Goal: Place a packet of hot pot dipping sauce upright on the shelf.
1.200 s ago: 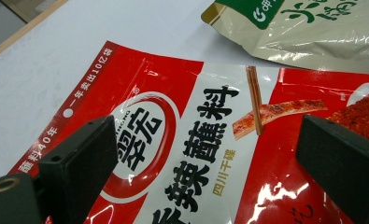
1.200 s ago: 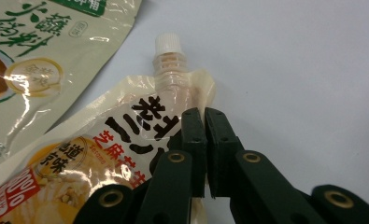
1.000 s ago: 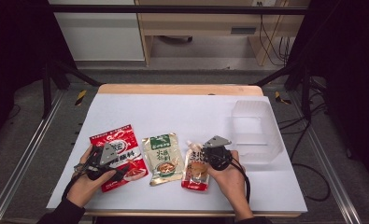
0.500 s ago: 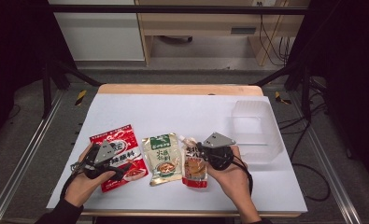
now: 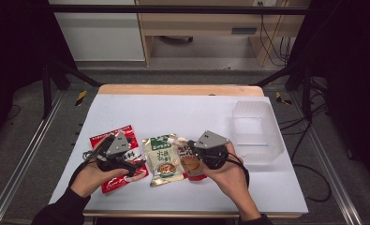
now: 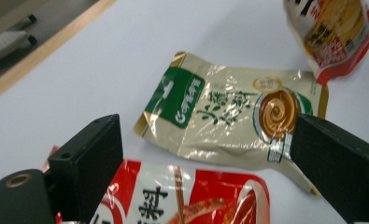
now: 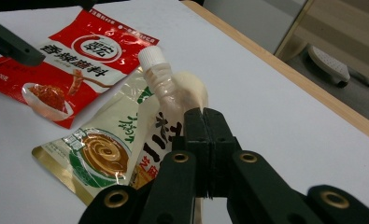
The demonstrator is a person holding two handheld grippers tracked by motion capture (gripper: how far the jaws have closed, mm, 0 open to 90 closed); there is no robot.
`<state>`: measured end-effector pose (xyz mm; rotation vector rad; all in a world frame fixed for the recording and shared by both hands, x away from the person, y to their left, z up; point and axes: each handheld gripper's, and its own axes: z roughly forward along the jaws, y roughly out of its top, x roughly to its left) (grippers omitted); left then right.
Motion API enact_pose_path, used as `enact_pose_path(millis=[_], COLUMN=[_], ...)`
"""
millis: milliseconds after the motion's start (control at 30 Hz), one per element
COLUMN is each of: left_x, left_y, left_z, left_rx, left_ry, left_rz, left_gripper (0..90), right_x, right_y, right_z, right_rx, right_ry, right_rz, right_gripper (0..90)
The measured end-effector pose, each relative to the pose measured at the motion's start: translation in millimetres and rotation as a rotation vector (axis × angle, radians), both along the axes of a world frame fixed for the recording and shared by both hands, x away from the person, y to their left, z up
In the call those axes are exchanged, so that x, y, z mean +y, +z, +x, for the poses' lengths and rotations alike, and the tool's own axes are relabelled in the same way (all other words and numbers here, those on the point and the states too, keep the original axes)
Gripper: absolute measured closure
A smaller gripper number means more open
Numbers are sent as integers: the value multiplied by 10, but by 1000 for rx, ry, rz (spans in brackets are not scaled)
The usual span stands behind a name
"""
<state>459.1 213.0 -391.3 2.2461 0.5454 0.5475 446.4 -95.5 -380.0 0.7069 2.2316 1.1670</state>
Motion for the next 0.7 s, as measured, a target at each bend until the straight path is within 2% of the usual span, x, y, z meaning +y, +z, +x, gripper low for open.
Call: enact_pose_path(millis=[33, 133, 167, 200, 233, 333, 433, 600, 700], left_x=[-78, -144, -210, -210, -241, -269, -321, -381, -412], left_y=[78, 150, 238, 238, 286, 319, 340, 366, 390], left_z=[9, 12, 15, 15, 26, 52, 121, 154, 166], left_rx=[1, -6, -12, -12, -5, -7, 18, 23, 27], left_ry=[-21, -36, -58, -58, -72, -77, -105, -124, -140], left_rz=[10, 19, 22, 22, 4, 14, 2, 23, 17], left_gripper=[92, 106, 110, 117, 130, 149, 179, 192, 211], right_x=[8, 2, -3, -3, -2, 1, 0, 12, 40], right_y=[-5, -4, 13, 13, 35, 47, 52, 88, 121], right_z=[-26, -38, -37, -37, -36, -30, -23, -15, -9], right_rx=[-11, -14, -22, -22, -28, -31, -36, -40, -42], right_ry=[8, 13, 19, 19, 31, 42, 55, 68, 86], right_rz=[-2, 1, 6, 6, 14, 18, 29, 38, 41], right_gripper=[900, 900, 900, 900, 900, 900, 900, 900, 900])
